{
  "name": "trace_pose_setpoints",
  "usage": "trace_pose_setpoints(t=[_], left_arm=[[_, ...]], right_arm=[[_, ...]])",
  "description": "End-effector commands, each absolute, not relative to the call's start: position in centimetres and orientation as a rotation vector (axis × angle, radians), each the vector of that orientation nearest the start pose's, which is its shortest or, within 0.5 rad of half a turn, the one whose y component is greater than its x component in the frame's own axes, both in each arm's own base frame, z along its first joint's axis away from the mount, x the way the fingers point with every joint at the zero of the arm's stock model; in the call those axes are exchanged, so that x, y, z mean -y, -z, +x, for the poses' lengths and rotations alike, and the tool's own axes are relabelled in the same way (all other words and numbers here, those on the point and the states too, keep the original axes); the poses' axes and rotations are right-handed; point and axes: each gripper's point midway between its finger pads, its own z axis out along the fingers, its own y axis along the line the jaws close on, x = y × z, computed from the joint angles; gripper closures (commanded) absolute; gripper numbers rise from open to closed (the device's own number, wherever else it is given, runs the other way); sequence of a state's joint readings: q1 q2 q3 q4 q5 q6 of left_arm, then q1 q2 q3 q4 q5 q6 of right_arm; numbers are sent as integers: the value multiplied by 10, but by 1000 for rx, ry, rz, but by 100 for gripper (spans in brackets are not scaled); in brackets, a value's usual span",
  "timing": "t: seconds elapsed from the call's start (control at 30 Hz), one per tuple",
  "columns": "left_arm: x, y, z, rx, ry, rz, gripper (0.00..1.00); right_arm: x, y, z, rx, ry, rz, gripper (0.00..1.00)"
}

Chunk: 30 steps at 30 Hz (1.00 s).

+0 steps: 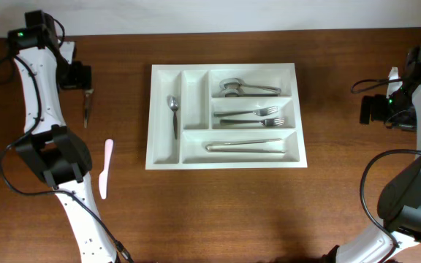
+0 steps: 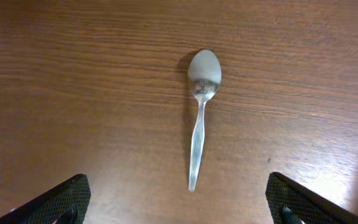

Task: Pack container
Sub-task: 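Release the spoon and move the left gripper over the other spoon, then lower the left gripper and grasp the second spoon's handle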

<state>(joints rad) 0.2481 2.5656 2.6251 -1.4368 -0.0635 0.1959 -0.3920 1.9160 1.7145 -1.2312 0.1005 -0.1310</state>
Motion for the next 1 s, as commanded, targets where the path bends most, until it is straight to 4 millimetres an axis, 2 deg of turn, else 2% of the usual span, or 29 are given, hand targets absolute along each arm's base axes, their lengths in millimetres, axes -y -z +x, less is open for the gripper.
trace_pose_setpoints(t=[0.0,0.23,0.5,0.8,0.97], left_arm=[[-138,-88,510,-2963,-149,-27,7],[-134,-61,513,-2974,-104,-24,8],[-129,-28,507,-3040,-44,-26,8],[-128,-11,503,-3074,-30,-154,8],[-126,0,499,-3101,-15,-156,8]], right_arm=[[166,-132,359,-2994,215,405,1],[166,-132,359,-2994,215,405,1],[166,-132,359,-2994,215,405,1],[166,-132,359,-2994,215,405,1],[166,-132,359,-2994,215,405,1]])
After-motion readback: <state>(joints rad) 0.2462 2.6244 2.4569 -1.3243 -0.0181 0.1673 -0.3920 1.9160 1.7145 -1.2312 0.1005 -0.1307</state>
